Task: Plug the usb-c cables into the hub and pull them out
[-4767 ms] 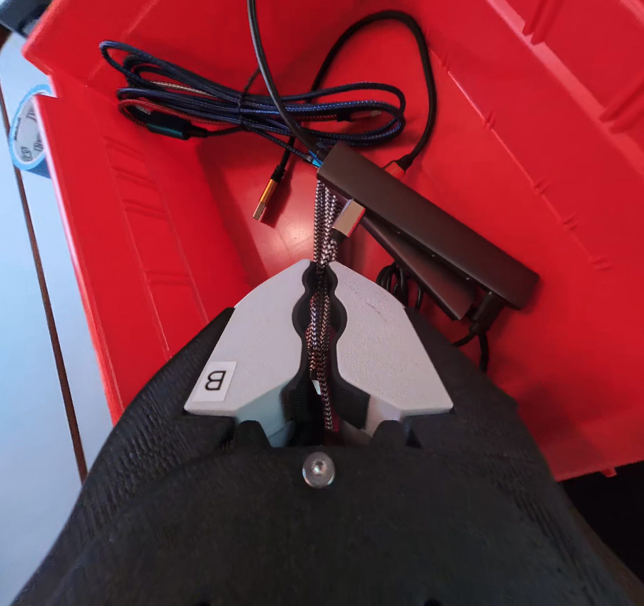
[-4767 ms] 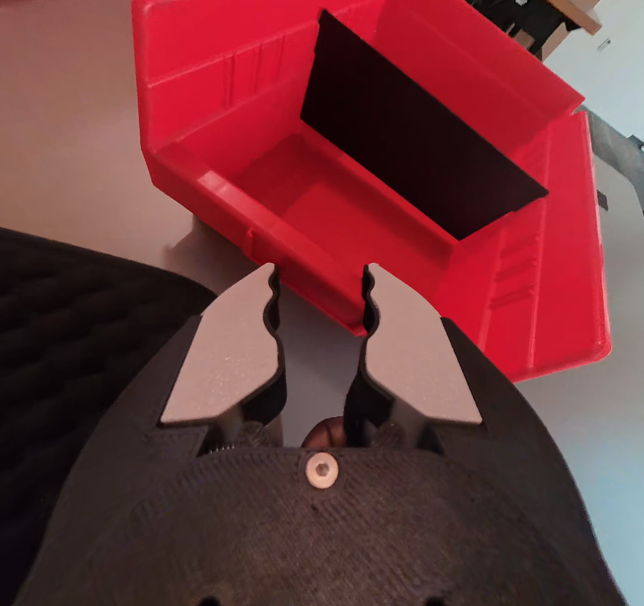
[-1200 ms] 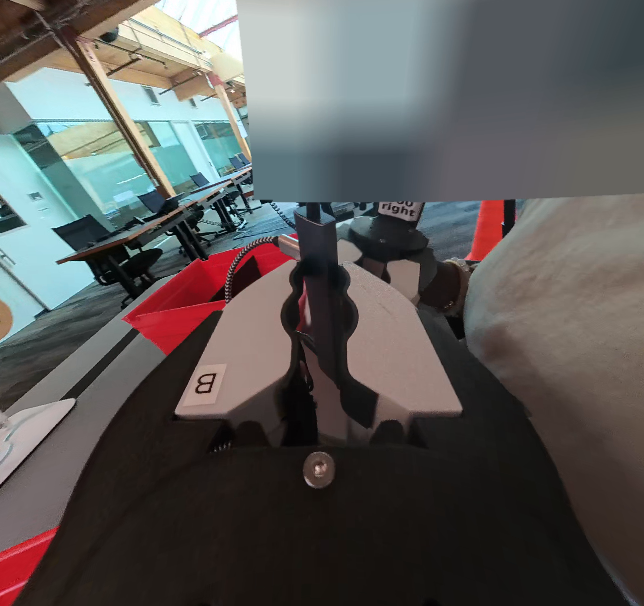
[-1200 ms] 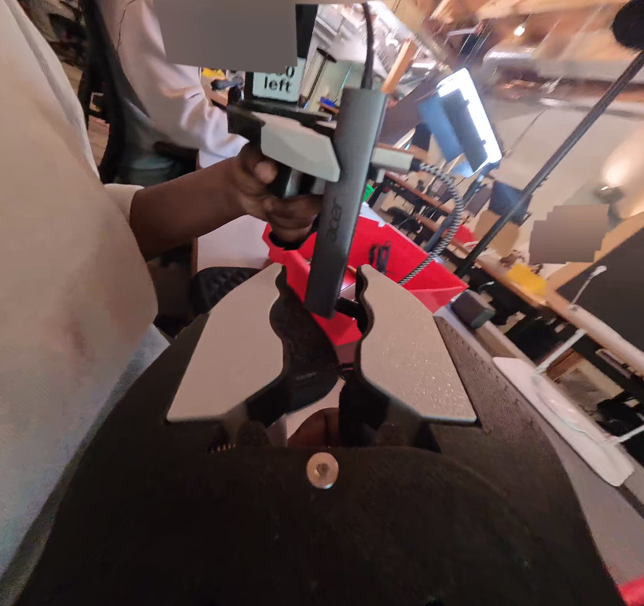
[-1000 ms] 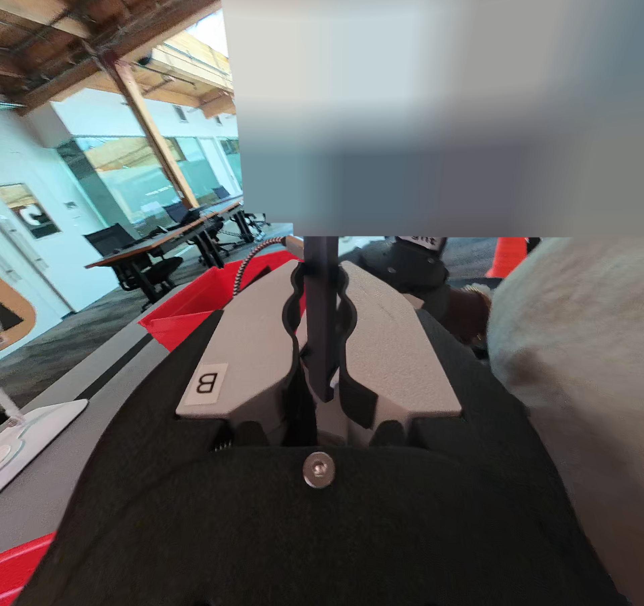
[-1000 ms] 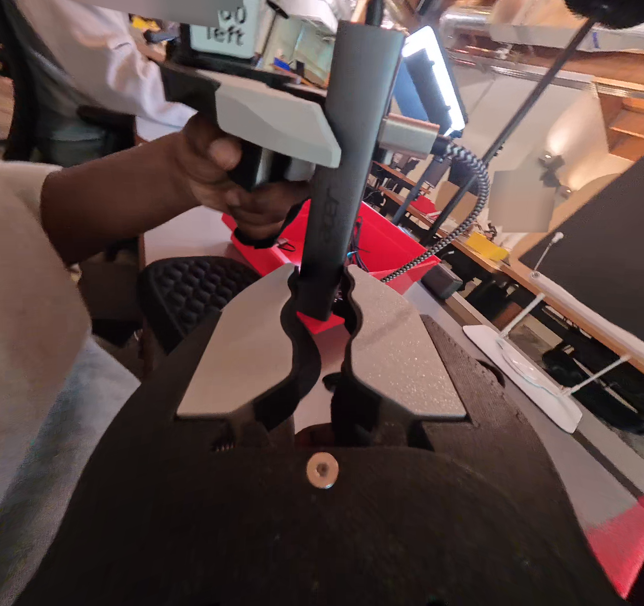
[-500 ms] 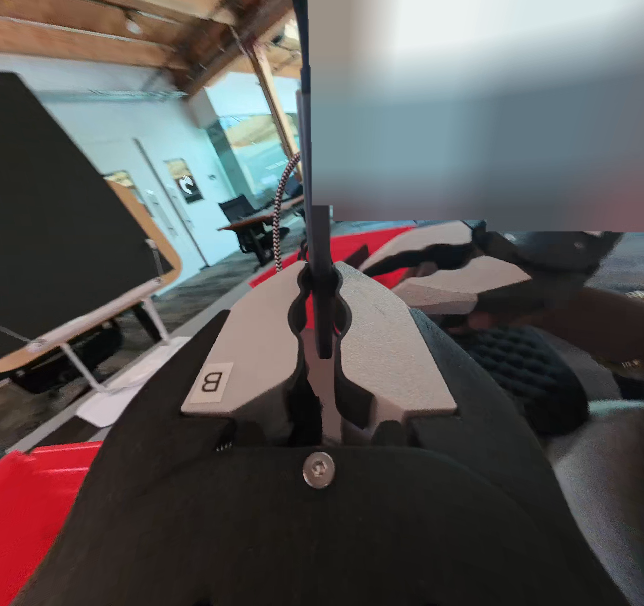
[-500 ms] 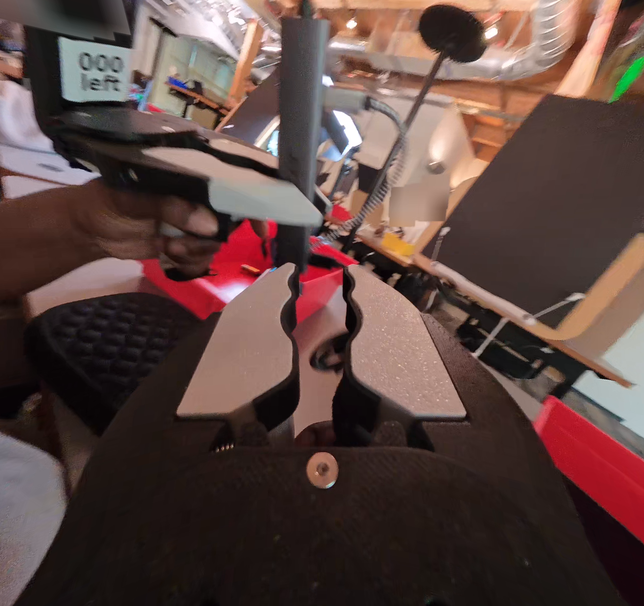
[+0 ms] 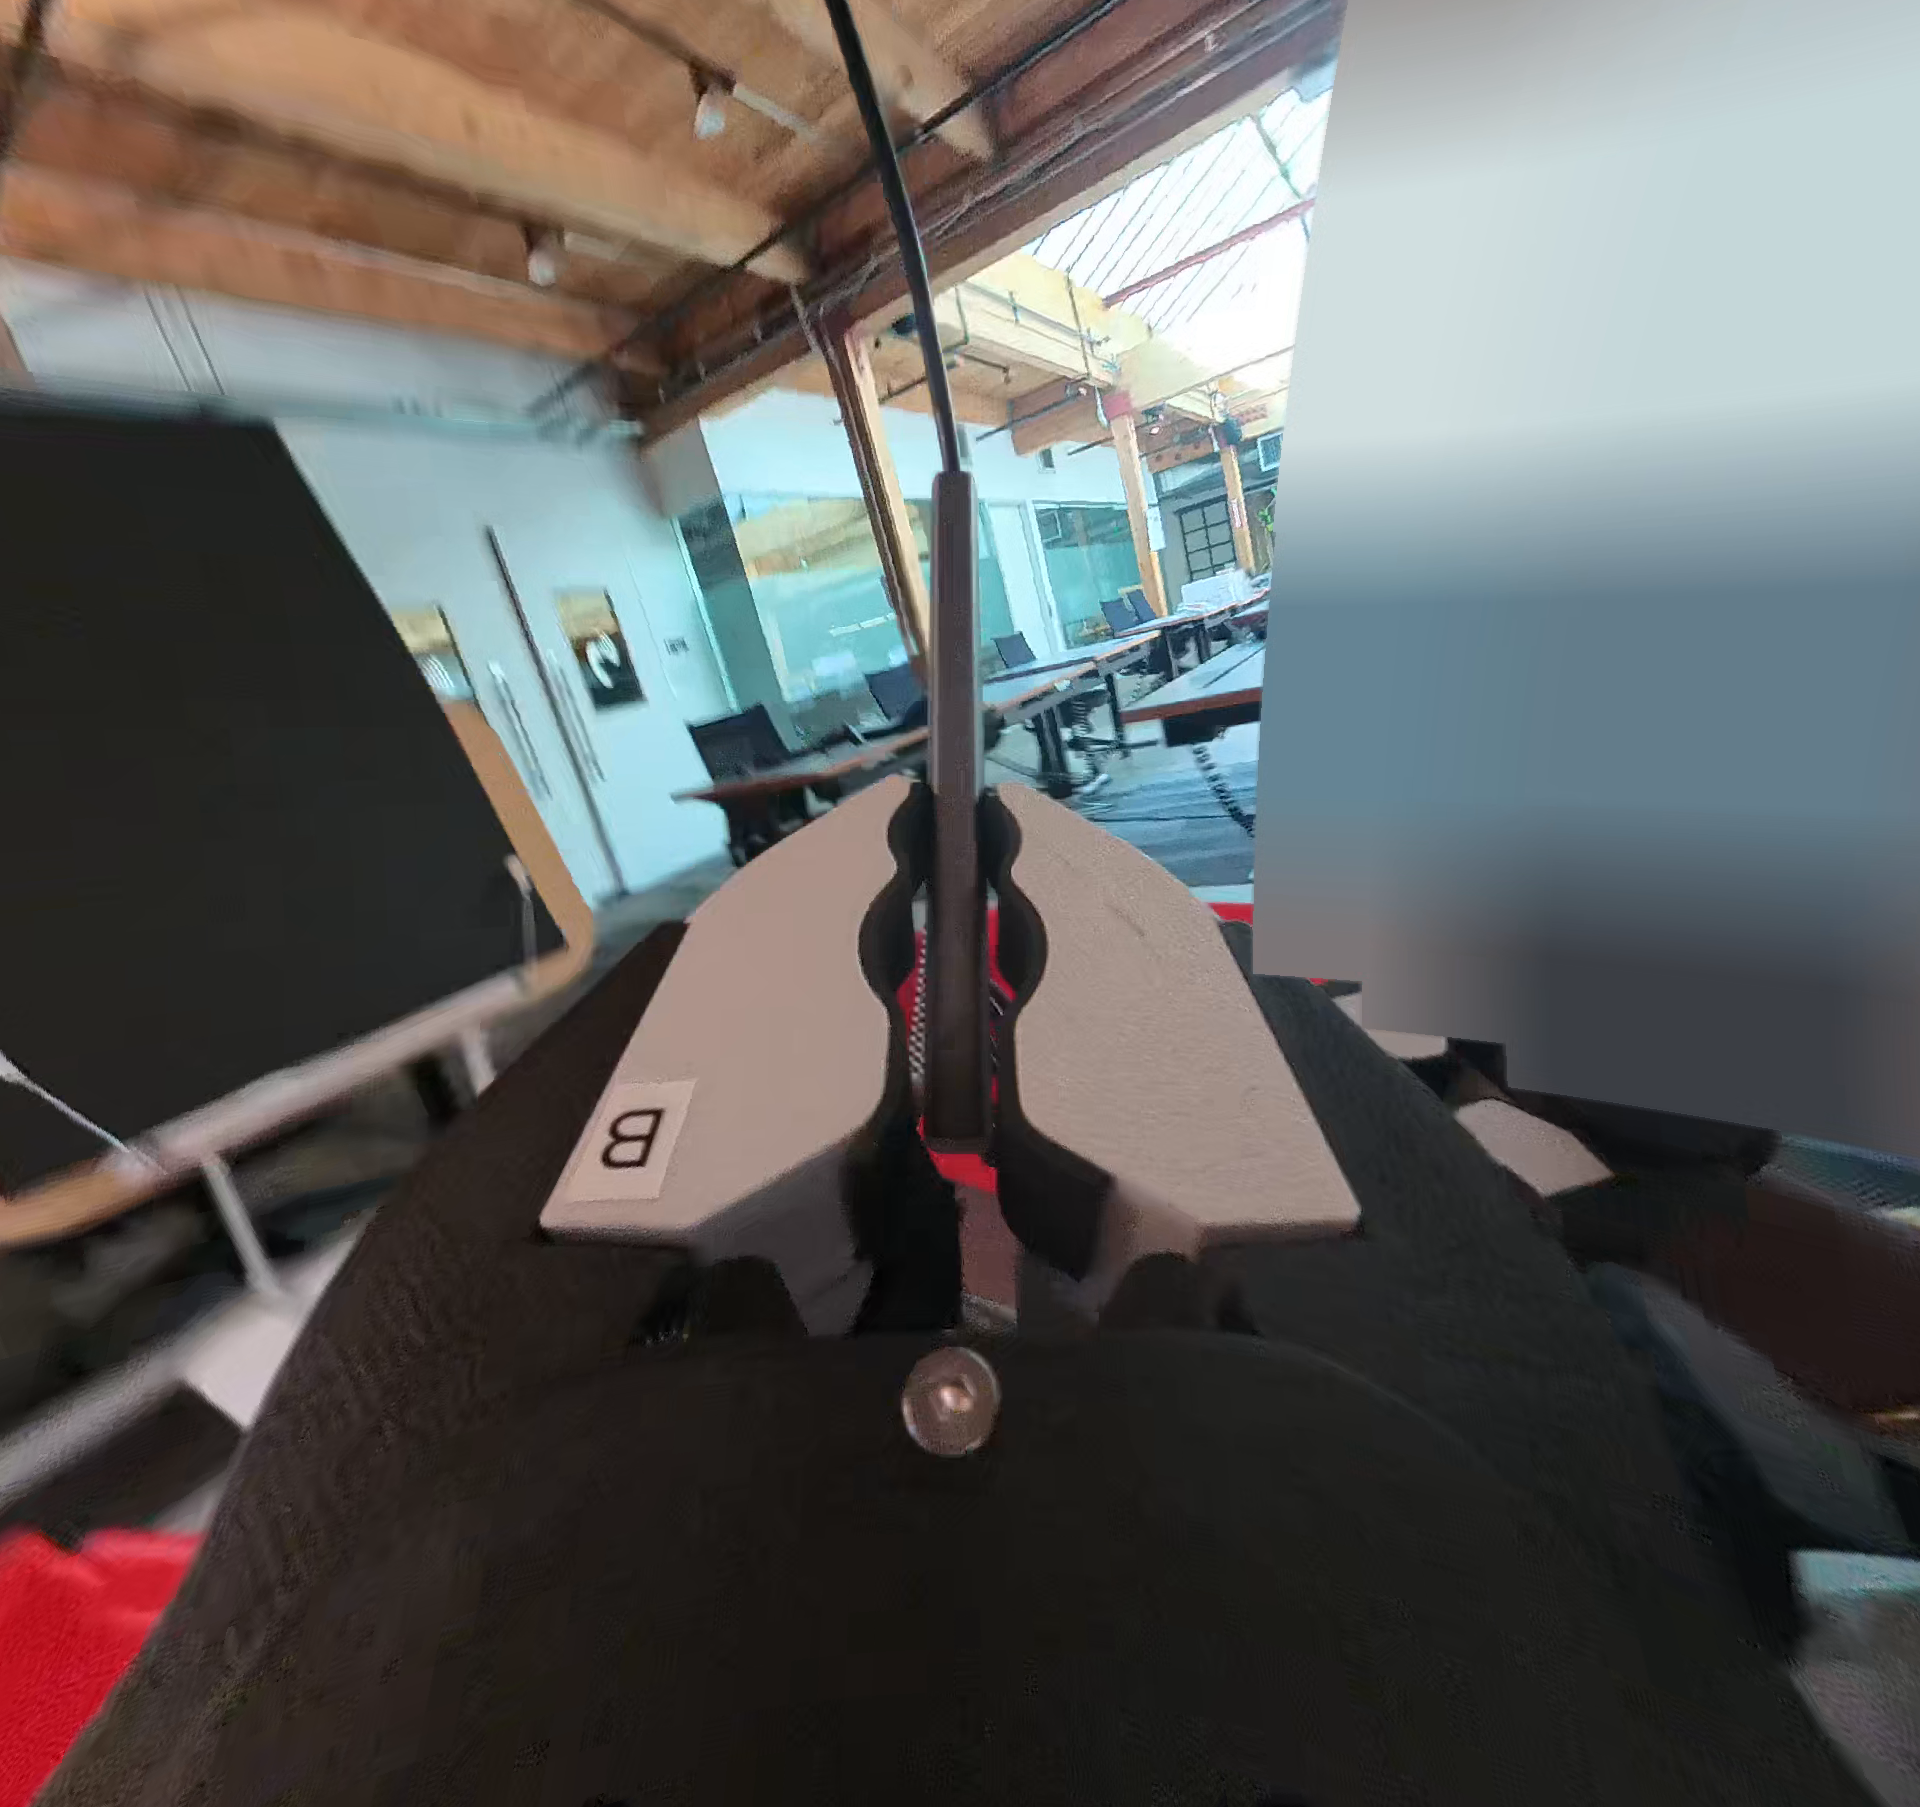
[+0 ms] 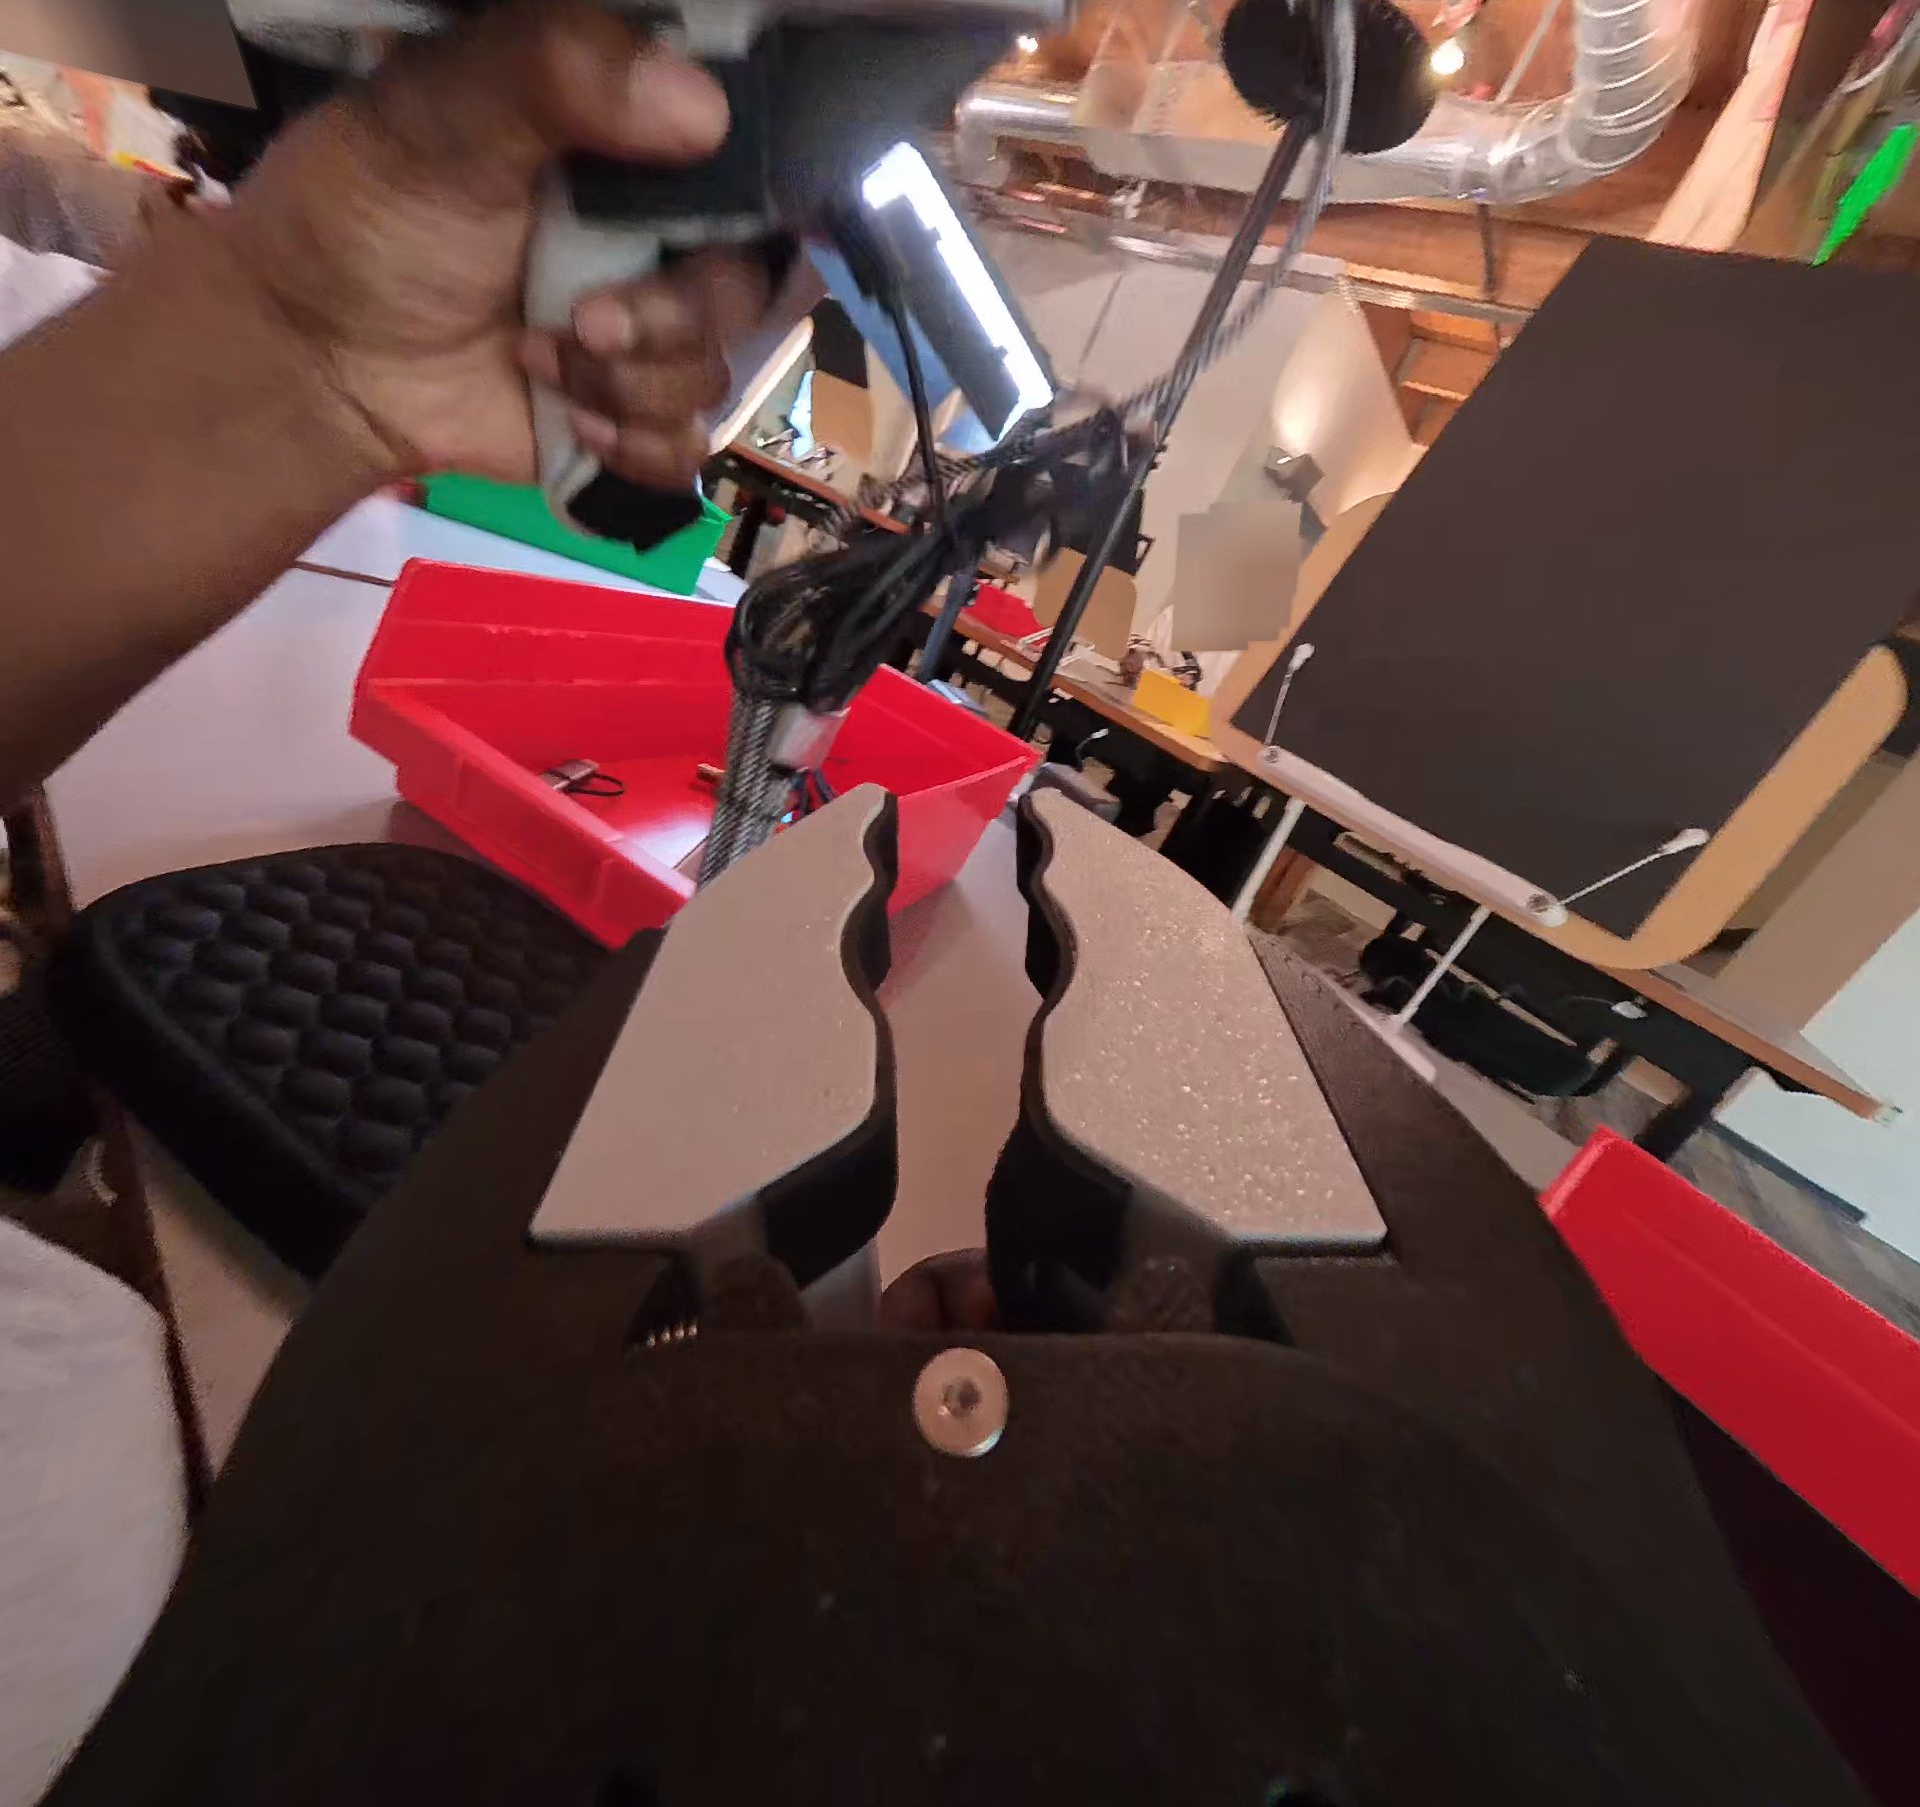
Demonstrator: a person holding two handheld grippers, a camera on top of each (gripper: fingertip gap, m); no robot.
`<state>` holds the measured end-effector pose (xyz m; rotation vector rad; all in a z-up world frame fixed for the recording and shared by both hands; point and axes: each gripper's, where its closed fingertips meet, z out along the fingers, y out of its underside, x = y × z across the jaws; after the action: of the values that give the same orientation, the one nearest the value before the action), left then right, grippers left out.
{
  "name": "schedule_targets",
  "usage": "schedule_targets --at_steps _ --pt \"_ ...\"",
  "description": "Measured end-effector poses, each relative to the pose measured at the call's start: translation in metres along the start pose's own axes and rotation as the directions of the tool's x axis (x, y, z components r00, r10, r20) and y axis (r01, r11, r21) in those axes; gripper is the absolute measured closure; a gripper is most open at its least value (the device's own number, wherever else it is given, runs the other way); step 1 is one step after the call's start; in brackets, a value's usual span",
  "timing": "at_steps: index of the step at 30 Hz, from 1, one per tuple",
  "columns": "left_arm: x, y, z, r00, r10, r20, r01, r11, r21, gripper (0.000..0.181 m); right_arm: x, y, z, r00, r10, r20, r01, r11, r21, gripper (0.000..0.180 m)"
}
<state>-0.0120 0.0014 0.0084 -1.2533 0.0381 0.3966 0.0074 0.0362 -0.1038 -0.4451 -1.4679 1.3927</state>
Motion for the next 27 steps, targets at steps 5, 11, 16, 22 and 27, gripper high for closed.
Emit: schedule_targets --at_steps 5,11,16,22,27 --pt "-0.011 0.069 -0.007 0.943 -0.320 0.088 0.325 0.944 -0.055 0.171 0.006 0.002 -0.001 0.994 0.111 0.001 -0.111 0.994 0.015 0.159" --pt "-0.002 0.092 -0.001 0.880 -0.469 0.078 0.473 0.879 -0.063 0.171 -0.008 0.000 0.004 0.998 0.056 0.042 -0.054 0.997 -0.049 0.166" --pt "0.019 0.100 0.007 0.846 -0.531 0.047 0.533 0.839 -0.109 0.171 -0.028 0.016 0.023 0.993 -0.118 0.027 0.121 0.980 -0.159 0.154" --pt "0.029 0.103 0.011 0.811 -0.584 0.020 0.582 0.804 -0.125 0.171 -0.028 0.023 0.026 0.943 -0.331 -0.041 0.316 0.926 -0.209 0.170" --pt "0.029 0.115 0.001 0.896 -0.443 -0.002 0.432 0.874 -0.225 0.155 -0.014 0.026 0.020 0.945 -0.321 -0.065 0.299 0.925 -0.233 0.170"
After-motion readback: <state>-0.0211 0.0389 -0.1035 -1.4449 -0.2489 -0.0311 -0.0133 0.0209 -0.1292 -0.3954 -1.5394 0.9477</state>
